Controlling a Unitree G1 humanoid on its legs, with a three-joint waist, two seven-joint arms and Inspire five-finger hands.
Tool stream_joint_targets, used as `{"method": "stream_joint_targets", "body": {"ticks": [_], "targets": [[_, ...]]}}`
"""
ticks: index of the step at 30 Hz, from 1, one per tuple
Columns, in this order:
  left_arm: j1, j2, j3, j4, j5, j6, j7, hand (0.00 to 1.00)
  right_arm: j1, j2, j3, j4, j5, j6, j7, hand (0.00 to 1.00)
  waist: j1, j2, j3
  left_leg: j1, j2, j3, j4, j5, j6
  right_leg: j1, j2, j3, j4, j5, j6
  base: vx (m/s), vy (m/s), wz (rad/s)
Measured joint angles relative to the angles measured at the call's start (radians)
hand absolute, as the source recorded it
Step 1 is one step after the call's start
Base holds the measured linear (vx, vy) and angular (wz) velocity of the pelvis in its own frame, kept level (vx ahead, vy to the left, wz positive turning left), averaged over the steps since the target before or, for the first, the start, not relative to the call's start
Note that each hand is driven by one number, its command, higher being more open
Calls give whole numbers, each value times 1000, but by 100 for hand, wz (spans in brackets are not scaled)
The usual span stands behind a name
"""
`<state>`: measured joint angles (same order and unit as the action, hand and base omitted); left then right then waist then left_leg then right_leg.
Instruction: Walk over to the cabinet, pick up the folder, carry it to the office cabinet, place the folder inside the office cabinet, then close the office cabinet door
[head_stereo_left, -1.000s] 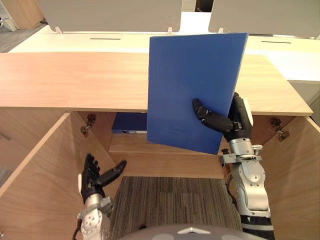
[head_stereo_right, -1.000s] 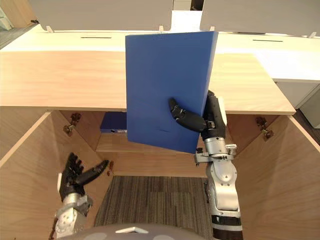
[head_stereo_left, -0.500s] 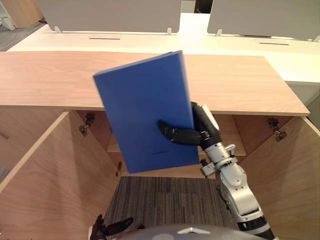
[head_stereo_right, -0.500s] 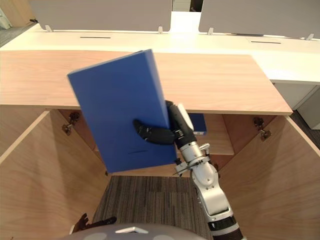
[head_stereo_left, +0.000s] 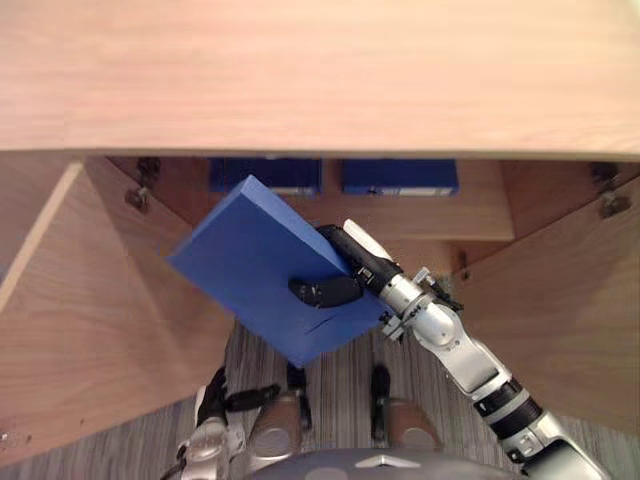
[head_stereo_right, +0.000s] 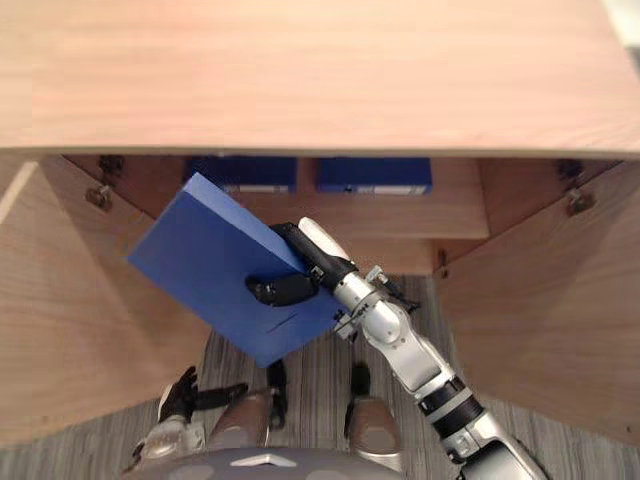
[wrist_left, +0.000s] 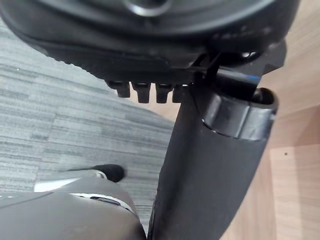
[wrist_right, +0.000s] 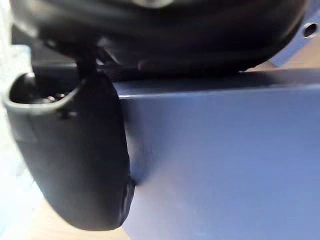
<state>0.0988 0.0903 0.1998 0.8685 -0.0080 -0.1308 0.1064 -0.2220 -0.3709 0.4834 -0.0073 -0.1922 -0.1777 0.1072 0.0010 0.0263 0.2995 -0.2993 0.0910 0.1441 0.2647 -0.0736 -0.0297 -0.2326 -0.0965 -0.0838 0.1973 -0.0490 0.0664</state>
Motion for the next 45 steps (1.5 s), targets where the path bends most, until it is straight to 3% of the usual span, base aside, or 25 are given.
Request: {"method": "stream_joint_targets", "body": {"ticks": [5,13,19,28,34,45], "targets": [[-97,17,-29,-72,-5,-6,8,100,-57,-4,-60,59,-12,5,-45,0,-2,9,119,-200,15,-5,141,-11,10,-219,-4,10,173,-30,-8,-164,-5,-5],[-153,2,-29,-209,-30,-13,37,100,-70,32,-221,34,20,25,-146,0,24,16,164,-488,60,-28,388,-76,8,-518,-7,8,452,-119,-25,-175,-40,-1],[-235,-21,-25,-285,-67,-13,42,100,-141,76,-358,-1,257,28,-228,0,51,9,194,-675,82,-61,516,-85,4,-701,-6,-3,598,-147,-39,-90,-36,5],[-248,-27,-25,-333,-73,-14,41,100,-260,92,-473,21,517,26,-277,0,56,4,206,-732,85,-76,544,-87,1,-754,-7,-15,633,-159,-45,5,-8,2],[-248,-34,-25,-335,-102,-13,48,100,-421,101,-548,155,737,23,-349,0,61,3,206,-735,84,-78,538,-85,-1,-759,-8,-18,631,-159,-46,23,3,1],[-248,-56,-27,-333,-140,-8,101,100,-683,130,-633,341,973,14,-490,0,58,2,205,-706,60,-97,465,-45,-9,-725,-28,-54,594,-156,-51,28,6,11]]}}
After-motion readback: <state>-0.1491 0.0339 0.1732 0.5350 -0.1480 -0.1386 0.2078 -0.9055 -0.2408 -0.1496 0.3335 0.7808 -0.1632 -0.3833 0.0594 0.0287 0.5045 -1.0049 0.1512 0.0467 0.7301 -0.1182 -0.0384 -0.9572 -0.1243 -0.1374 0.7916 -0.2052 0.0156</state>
